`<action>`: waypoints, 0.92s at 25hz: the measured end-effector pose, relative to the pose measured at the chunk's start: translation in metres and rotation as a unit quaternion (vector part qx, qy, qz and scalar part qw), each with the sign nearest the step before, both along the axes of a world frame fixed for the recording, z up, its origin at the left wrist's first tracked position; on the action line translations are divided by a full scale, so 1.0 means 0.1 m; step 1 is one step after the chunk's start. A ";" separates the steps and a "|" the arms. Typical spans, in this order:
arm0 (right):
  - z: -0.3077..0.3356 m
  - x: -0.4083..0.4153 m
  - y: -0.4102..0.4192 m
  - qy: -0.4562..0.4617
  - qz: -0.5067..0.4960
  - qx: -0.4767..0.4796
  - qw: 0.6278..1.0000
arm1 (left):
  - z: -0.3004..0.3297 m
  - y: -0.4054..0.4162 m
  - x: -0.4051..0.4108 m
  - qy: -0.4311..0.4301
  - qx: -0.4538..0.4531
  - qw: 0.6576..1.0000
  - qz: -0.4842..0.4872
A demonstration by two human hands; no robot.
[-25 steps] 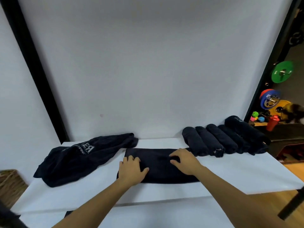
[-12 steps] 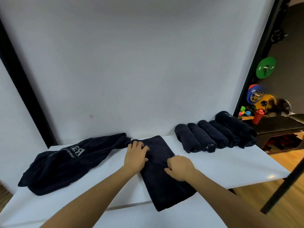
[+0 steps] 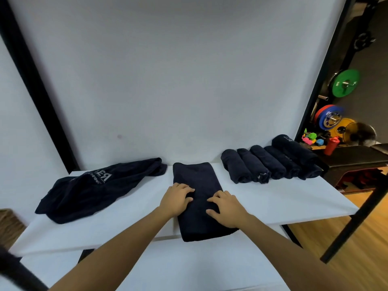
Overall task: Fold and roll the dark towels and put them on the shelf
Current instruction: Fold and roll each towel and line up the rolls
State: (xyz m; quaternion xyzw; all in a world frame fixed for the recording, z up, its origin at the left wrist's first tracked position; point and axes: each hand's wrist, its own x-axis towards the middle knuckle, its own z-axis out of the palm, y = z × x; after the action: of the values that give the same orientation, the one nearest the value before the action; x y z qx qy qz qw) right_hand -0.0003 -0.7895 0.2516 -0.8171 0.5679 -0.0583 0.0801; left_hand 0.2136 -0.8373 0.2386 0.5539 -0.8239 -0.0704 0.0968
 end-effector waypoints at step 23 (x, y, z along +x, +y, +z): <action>0.10 -0.45 0.70 -0.349 -0.094 0.045 0.931 | 0.21 1.31 -0.15 0.292 0.017 0.941 0.173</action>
State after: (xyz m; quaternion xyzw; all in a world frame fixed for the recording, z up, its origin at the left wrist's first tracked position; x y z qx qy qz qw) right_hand -0.0454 -0.7194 0.2619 -0.6838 0.5802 -0.3216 0.3038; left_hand 0.1989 -0.7064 0.2595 0.6444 -0.6498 -0.2254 0.3342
